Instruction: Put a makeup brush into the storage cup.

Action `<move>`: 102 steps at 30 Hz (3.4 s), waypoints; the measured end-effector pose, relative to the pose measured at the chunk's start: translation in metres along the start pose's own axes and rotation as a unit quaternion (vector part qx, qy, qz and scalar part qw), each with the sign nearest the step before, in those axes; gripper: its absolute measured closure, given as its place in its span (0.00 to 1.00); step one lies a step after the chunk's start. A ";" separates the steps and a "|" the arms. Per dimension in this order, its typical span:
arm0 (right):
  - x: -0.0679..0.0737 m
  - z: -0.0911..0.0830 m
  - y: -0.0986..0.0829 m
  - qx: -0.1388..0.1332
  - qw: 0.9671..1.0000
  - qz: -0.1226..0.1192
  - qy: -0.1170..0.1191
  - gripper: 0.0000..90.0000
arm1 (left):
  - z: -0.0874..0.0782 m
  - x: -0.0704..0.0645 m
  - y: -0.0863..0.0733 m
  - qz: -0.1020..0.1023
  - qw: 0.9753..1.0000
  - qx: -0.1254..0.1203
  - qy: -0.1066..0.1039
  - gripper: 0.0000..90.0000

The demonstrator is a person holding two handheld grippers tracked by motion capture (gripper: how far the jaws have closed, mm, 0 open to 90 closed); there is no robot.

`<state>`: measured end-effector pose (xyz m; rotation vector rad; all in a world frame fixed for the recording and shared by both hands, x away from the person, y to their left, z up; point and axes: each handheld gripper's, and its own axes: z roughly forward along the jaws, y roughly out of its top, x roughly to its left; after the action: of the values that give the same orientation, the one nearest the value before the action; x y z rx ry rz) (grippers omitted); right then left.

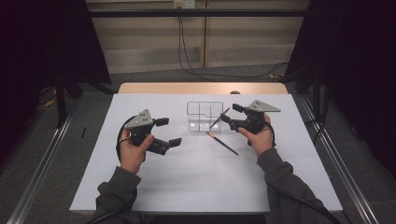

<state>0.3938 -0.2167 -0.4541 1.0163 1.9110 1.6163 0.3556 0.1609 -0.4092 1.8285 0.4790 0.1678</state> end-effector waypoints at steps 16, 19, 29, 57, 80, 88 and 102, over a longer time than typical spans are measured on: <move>0.004 -0.009 -0.001 -0.001 1.000 -0.004 -0.004 0.22 | 0.000 0.000 0.001 0.006 1.000 0.003 0.001 0.02; 0.005 -0.011 -0.001 0.001 1.000 -0.002 -0.002 0.21 | 0.000 0.000 0.001 0.006 1.000 0.005 0.002 0.02; 0.007 -0.019 -0.002 -0.001 1.000 -0.003 -0.002 0.21 | 0.002 -0.001 0.001 0.003 1.000 0.003 -0.001 0.02; 0.011 -0.031 -0.003 0.012 1.000 -0.012 -0.004 0.20 | 0.002 -0.001 0.002 0.006 1.000 0.005 -0.001 0.02; 0.019 -0.035 -0.005 0.048 0.999 -0.014 -0.010 0.20 | 0.004 -0.002 0.002 0.005 1.000 0.006 -0.003 0.02; 0.020 -0.036 -0.005 0.068 0.997 -0.015 -0.012 0.21 | 0.006 -0.002 0.001 0.005 1.000 0.007 -0.007 0.02; 0.022 -0.033 0.000 0.112 0.993 -0.023 -0.007 0.21 | 0.004 -0.001 0.001 0.007 1.000 0.010 -0.002 0.02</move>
<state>0.3557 -0.2212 -0.4438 1.0586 2.1255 1.3900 0.3564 0.1565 -0.4090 1.8518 0.4663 0.1696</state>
